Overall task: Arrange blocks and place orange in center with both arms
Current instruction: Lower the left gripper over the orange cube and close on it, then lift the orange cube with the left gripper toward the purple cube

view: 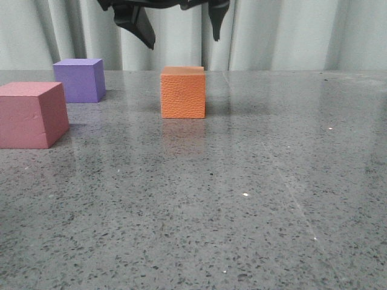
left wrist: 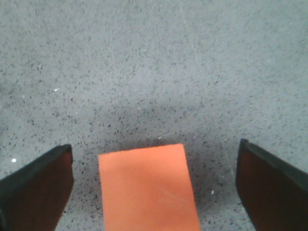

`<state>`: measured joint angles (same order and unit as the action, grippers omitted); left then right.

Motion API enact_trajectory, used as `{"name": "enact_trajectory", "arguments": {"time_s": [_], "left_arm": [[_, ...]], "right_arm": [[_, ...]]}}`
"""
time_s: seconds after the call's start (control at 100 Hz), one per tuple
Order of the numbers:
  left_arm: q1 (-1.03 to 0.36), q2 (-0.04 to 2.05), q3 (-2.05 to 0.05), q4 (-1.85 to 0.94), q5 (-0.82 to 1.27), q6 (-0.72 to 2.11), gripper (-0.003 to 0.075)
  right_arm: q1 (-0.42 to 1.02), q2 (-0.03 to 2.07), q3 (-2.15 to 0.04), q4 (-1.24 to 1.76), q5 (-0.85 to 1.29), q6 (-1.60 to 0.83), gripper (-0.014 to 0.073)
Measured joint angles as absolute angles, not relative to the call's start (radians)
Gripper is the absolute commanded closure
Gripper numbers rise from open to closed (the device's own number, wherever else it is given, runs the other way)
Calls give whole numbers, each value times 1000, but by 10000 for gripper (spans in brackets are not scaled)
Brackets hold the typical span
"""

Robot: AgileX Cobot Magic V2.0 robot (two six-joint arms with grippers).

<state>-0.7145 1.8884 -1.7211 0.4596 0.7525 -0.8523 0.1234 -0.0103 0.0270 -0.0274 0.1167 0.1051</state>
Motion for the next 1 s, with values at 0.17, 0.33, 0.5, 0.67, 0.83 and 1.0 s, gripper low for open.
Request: {"name": "enact_trajectory", "arguments": {"time_s": [0.17,0.33,0.5,0.67,0.83,1.0], "left_arm": [[-715,1931,-1721,460,792,-856,80],[-715,1954,-1721,453,800,-856,80],[-715,1961,-1721,442,802,-856,91],[-715,1967,-1721,427,806,-856,228],[-715,1972,-1721,414,808,-858,407],[-715,1972,-1721,414,808,-858,583]], "right_arm": [[123,-10,27,-27,117,105,661],[123,-10,27,-27,115,105,661],[123,-10,27,-27,115,105,661],[123,-10,27,-27,115,105,661],[123,-10,27,-27,115,105,661],[123,-10,27,-27,115,105,661]]}}
